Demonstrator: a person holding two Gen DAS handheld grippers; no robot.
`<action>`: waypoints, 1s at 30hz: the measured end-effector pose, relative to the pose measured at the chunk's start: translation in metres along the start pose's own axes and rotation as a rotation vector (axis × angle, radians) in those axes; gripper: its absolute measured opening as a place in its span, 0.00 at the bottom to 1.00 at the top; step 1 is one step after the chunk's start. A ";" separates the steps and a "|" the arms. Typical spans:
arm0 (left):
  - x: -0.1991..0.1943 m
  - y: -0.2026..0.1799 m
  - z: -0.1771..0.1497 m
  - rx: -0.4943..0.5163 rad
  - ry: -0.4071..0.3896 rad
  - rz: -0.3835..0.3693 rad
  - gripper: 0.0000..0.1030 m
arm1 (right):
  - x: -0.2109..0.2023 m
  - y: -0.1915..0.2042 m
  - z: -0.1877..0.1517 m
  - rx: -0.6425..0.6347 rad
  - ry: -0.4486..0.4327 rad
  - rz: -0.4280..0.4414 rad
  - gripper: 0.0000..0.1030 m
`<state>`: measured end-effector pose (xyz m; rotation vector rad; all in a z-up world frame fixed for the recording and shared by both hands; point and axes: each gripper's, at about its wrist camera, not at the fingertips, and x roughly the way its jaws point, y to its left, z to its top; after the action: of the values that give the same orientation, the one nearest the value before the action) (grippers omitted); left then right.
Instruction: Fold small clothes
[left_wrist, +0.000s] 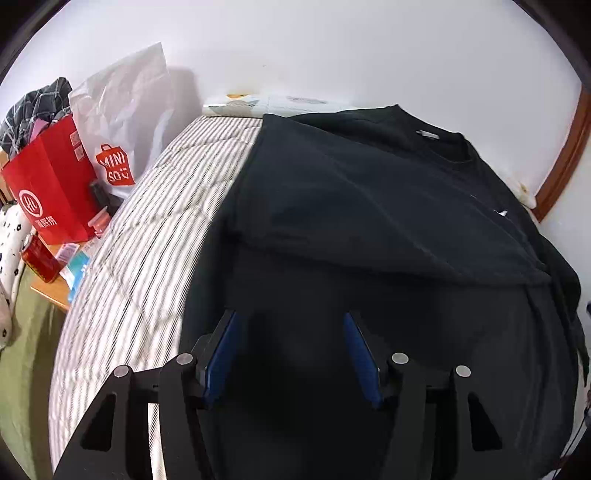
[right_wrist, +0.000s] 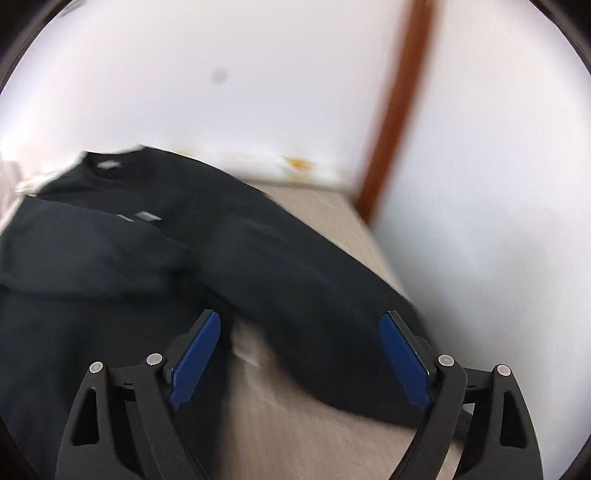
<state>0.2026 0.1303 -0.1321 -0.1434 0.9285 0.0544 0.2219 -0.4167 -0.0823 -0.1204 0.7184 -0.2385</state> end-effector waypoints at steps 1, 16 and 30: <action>-0.001 -0.001 -0.004 0.001 -0.004 0.002 0.54 | 0.001 -0.016 -0.011 0.018 0.023 -0.013 0.85; -0.012 0.004 -0.042 -0.060 -0.007 0.066 0.55 | 0.042 -0.117 -0.087 0.149 0.199 0.005 0.79; -0.020 0.026 -0.051 0.049 -0.029 0.118 0.55 | -0.009 -0.103 -0.007 0.210 -0.030 0.022 0.08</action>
<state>0.1472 0.1484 -0.1490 -0.0425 0.9083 0.1428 0.1924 -0.5143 -0.0622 0.0833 0.6607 -0.2887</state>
